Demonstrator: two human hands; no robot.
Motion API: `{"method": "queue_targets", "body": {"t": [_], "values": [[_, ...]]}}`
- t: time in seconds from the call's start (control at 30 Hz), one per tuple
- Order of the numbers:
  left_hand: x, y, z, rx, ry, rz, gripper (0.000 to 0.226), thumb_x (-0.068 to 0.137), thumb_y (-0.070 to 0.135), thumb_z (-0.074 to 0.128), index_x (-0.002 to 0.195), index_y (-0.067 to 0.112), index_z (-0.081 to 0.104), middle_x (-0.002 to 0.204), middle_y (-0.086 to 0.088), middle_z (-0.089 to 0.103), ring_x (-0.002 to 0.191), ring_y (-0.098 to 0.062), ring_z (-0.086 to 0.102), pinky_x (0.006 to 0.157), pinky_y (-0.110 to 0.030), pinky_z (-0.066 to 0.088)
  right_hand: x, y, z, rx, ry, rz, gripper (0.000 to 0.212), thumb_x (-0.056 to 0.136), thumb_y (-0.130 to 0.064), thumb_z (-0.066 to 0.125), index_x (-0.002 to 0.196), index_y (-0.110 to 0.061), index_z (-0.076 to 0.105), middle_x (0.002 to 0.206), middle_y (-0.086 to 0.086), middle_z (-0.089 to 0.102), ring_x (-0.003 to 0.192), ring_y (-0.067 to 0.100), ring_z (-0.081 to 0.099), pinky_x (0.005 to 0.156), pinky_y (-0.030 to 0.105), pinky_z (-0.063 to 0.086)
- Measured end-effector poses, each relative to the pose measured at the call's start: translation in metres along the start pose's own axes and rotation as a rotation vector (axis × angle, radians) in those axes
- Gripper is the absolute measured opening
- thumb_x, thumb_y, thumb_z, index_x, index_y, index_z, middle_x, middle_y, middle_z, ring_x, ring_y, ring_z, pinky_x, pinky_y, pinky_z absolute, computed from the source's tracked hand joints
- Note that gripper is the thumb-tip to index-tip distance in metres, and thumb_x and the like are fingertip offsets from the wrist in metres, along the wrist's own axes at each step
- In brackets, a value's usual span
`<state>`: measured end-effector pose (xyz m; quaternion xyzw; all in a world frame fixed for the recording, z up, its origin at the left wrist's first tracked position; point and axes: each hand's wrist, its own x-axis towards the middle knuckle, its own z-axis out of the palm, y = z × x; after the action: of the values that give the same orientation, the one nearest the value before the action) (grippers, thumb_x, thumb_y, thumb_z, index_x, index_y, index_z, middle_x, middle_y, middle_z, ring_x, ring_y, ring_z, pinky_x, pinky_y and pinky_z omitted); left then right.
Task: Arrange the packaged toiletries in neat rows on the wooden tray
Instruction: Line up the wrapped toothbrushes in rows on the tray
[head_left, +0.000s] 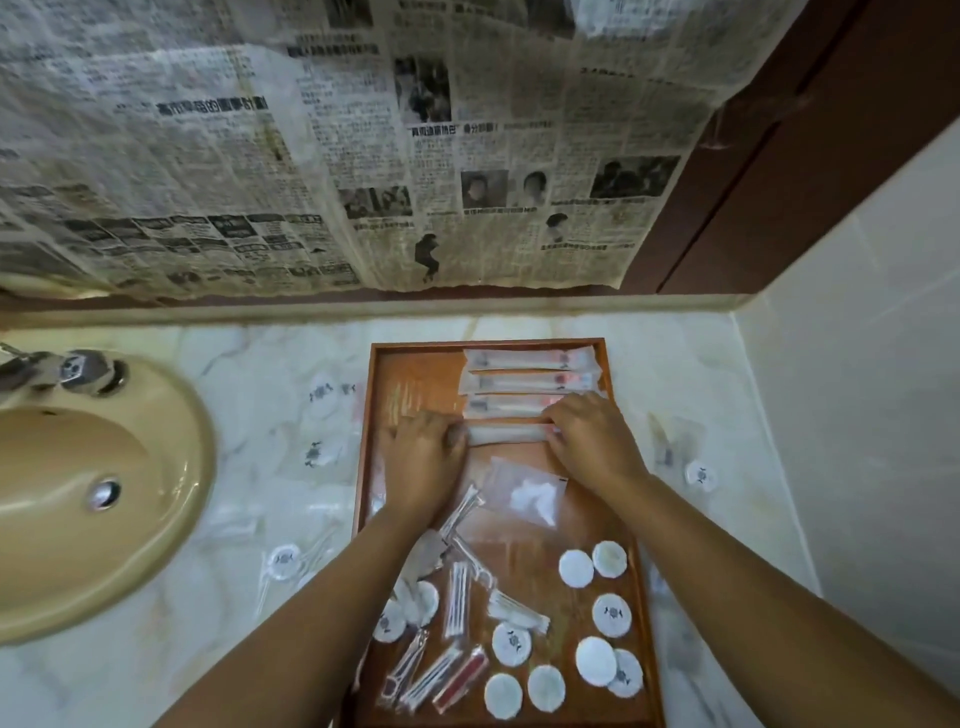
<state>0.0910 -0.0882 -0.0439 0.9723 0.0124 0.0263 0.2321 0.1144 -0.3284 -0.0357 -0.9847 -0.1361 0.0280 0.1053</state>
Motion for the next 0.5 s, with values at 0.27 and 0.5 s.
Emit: {"method": "queue_targets", "body": {"t": [0.27, 0.5], "values": [[-0.003, -0.008, 0.008, 0.021, 0.02, 0.06, 0.018, 0.087, 0.034, 0.074, 0.102, 0.024, 0.074, 0.103, 0.004, 0.071, 0.093, -0.02, 0.063, 0.087, -0.04, 0.038, -0.033, 0.006, 0.014, 0.138, 0.103, 0.149, 0.03, 0.085, -0.024, 0.081, 0.112, -0.011, 0.074, 0.11, 0.01, 0.072, 0.096, 0.028, 0.067, 0.087, 0.037, 0.056], [0.001, -0.007, 0.014, 0.002, 0.004, 0.046, 0.017, 0.09, 0.036, 0.072, 0.101, 0.025, 0.077, 0.101, 0.004, 0.071, 0.092, -0.018, 0.062, 0.087, -0.039, 0.038, -0.042, 0.005, 0.023, 0.166, 0.078, 0.183, 0.023, 0.094, -0.021, 0.07, 0.115, -0.012, 0.075, 0.114, 0.006, 0.072, 0.099, 0.024, 0.068, 0.091, 0.024, 0.051]]}}
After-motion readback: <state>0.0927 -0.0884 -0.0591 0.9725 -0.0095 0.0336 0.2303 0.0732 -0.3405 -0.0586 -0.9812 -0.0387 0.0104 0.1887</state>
